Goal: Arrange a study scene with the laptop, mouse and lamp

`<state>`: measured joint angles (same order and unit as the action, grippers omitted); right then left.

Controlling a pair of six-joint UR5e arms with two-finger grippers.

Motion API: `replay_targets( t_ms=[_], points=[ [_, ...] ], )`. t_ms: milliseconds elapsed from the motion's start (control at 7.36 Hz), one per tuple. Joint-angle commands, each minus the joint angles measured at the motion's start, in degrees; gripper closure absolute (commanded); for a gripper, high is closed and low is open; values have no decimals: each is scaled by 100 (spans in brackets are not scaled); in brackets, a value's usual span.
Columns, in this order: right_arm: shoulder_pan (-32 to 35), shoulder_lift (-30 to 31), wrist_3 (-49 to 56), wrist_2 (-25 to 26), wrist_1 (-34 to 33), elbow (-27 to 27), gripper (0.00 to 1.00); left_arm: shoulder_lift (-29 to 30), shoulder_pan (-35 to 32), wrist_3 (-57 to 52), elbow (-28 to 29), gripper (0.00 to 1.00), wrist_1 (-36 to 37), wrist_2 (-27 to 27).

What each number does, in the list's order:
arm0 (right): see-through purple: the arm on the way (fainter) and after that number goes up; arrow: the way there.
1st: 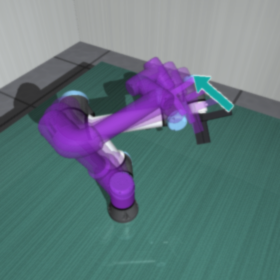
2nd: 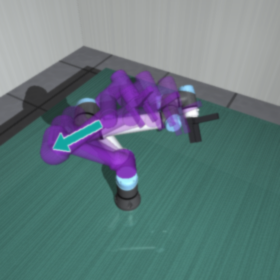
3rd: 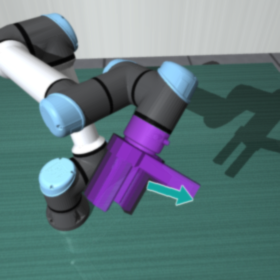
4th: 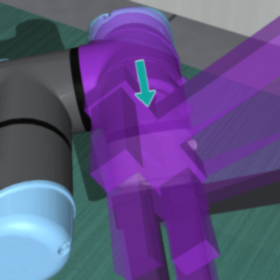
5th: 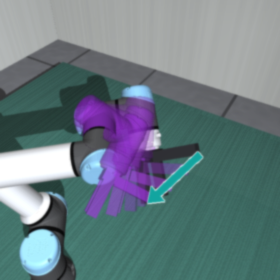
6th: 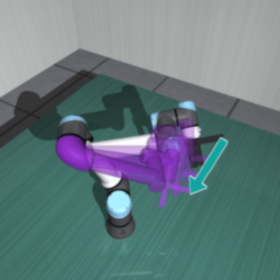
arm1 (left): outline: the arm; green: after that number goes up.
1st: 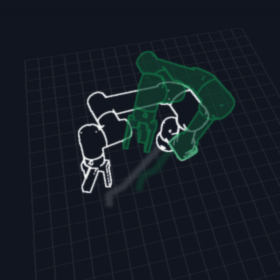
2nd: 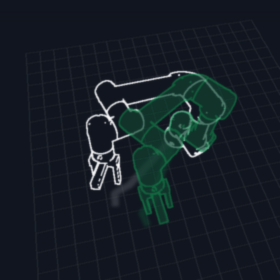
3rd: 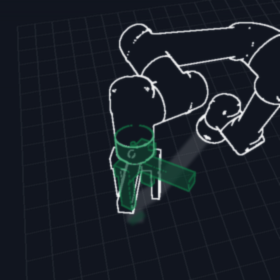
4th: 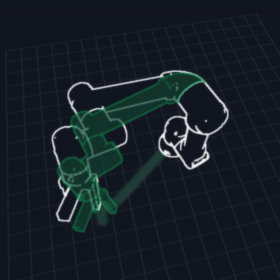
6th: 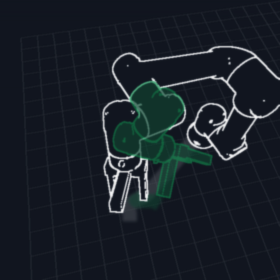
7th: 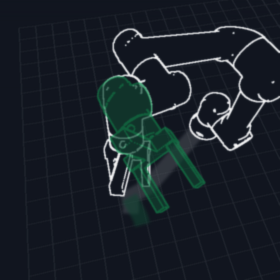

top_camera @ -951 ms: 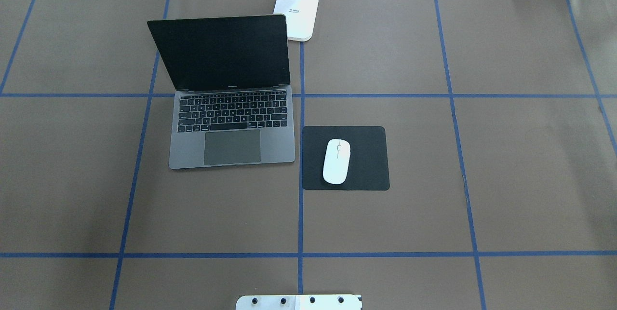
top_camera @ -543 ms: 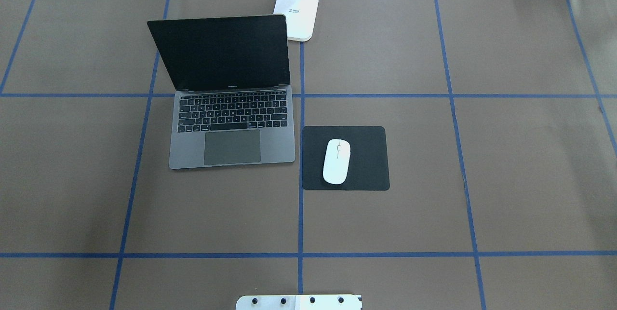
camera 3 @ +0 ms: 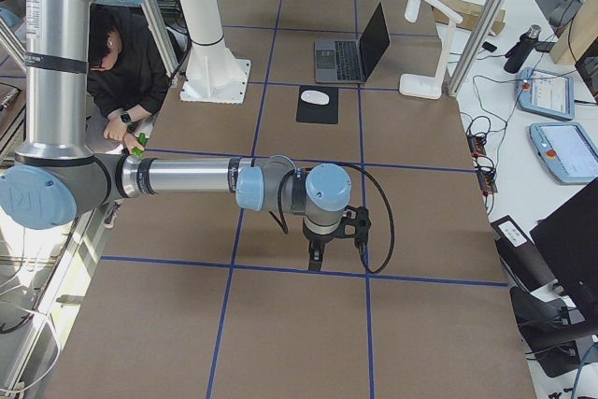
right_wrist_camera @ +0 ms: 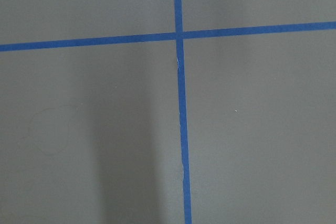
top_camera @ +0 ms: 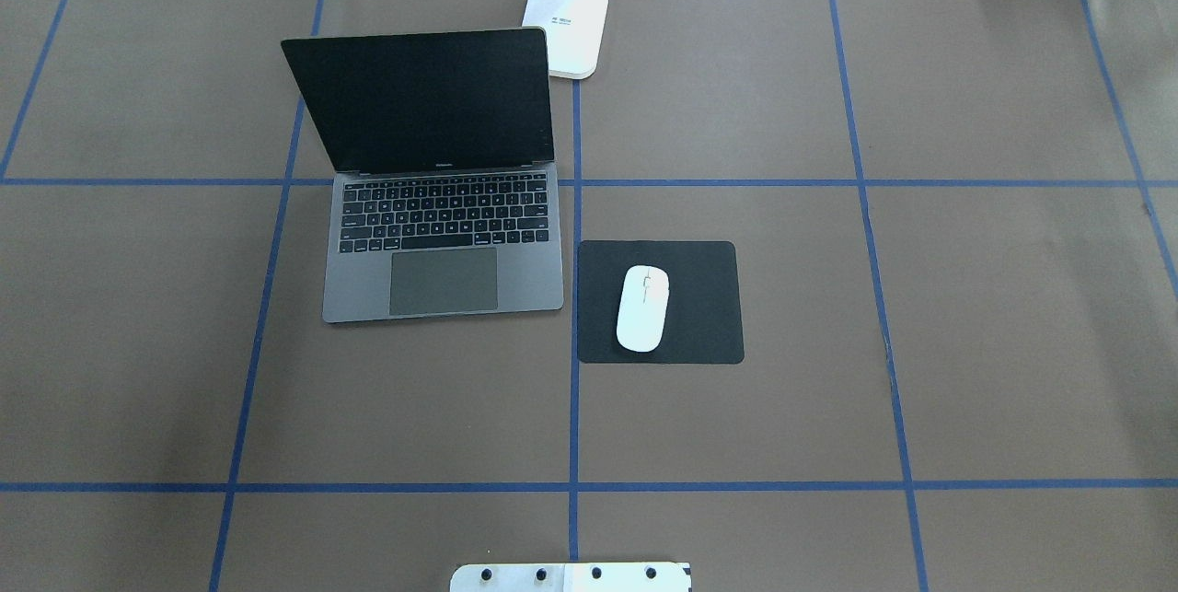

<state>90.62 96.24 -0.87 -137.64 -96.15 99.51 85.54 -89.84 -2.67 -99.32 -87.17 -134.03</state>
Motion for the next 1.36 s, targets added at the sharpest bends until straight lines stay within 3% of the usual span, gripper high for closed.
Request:
replay_targets(
  t_ms=[0, 408, 1223],
  points=[
    [0, 0, -1, 0, 0, -10, 0, 102, 10, 12, 70, 1, 24, 9],
    [0, 0, -1, 0, 0, -10, 0, 393, 19, 12, 422, 1, 15, 9],
    [0, 0, -9, 0, 0, 7, 0, 454, 10, 12, 457, 1, 15, 9]
  ],
)
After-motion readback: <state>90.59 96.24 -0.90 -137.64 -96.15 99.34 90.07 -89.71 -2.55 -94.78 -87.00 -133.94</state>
